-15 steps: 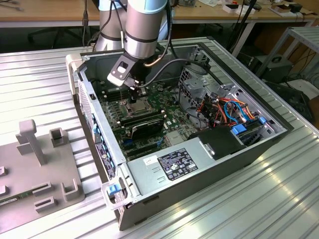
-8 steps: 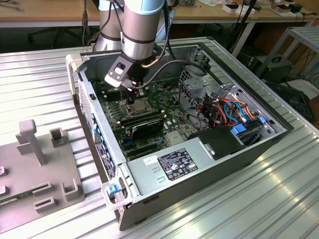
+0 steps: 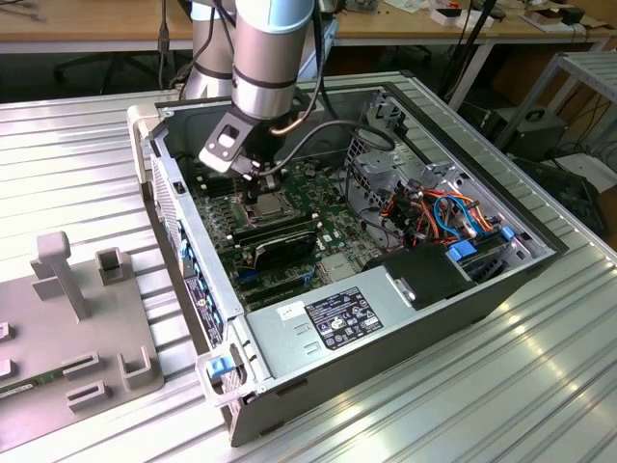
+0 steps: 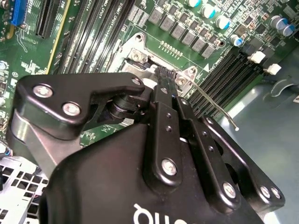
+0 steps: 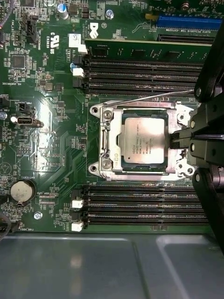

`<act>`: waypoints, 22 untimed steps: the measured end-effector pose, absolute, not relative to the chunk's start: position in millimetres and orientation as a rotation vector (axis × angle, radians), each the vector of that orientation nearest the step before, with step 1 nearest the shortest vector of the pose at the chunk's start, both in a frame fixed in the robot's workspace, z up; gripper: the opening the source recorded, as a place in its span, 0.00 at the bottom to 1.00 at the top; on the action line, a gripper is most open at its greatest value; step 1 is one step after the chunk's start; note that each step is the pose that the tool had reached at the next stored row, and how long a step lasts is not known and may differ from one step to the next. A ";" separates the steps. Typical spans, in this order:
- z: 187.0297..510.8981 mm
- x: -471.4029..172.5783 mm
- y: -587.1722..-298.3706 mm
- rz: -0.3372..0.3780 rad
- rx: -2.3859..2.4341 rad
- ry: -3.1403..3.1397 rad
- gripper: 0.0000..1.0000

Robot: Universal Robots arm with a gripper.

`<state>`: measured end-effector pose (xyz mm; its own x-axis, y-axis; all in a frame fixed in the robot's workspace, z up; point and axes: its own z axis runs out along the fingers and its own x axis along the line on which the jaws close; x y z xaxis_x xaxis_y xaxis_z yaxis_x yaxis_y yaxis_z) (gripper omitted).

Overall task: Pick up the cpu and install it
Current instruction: 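Close the cpu cover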

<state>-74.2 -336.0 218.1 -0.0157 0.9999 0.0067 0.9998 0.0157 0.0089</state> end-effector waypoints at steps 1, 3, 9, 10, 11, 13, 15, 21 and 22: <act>218.1 -74.2 -336.0 0.017 2.203 2.238 0.11; 217.5 -76.0 -336.0 0.018 2.203 2.238 0.11; 216.7 -77.1 -336.2 0.017 2.203 2.238 0.11; 216.7 -77.1 -336.2 0.017 2.203 2.238 0.11; 216.6 -77.1 -336.2 0.017 2.203 2.238 0.11; 214.8 -77.1 -336.2 0.017 2.203 2.238 0.11; 212.4 -77.1 -336.2 0.017 2.203 2.238 0.11; 209.3 -77.2 -336.2 0.017 2.203 2.238 0.11; 209.3 -77.2 -336.2 0.017 2.203 2.238 0.11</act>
<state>-77.2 -336.2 209.3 -0.0157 0.9999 0.0064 0.9998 0.0156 0.0087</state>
